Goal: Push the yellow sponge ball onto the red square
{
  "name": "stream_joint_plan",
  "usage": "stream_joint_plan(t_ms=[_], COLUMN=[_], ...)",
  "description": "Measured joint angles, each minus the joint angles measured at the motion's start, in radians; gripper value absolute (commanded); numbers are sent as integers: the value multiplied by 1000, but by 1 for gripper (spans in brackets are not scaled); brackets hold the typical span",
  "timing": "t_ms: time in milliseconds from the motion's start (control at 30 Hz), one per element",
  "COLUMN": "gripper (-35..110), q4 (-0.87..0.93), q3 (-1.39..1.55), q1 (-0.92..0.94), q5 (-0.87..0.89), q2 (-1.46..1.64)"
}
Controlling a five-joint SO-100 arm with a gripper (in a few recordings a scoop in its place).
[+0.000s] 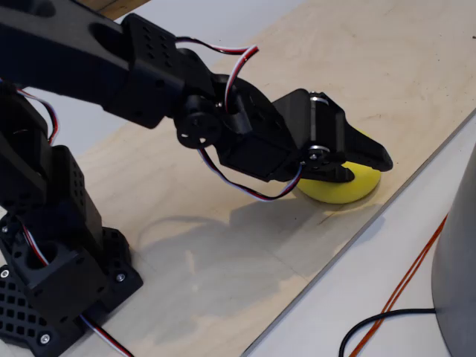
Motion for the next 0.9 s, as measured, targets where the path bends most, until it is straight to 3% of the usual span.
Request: stream_joint_plan(t_ms=[433,900], gripper=[18,19], q4=[-158,-170], q3=[-8,-28], q1=[-80,-219], q5=[207,345], q2=[-146,-146])
